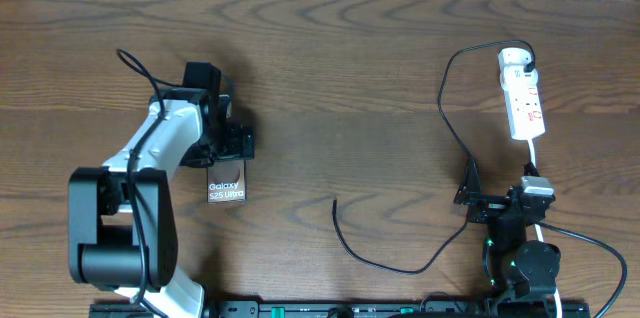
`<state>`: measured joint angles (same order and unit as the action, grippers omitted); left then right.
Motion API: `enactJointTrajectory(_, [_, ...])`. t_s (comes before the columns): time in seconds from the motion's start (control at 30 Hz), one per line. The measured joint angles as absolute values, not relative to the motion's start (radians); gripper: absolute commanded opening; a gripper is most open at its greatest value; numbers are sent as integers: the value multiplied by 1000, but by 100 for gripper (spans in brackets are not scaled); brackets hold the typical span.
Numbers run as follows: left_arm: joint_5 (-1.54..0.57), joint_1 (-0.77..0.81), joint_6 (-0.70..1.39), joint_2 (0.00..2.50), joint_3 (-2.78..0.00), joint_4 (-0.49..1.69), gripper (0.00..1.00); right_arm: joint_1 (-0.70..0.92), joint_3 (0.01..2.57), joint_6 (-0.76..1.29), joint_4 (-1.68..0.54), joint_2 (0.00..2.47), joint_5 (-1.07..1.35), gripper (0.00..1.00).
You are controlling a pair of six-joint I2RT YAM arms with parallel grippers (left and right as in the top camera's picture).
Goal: Plug charger to phone and switch on socket
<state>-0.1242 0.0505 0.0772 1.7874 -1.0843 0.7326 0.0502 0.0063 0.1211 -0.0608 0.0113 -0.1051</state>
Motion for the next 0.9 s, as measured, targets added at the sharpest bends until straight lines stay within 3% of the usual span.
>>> enactJointTrajectory(0.9, [-112,51,74,1797,-1031,649,98,50,6,121,-61,11,-105,99])
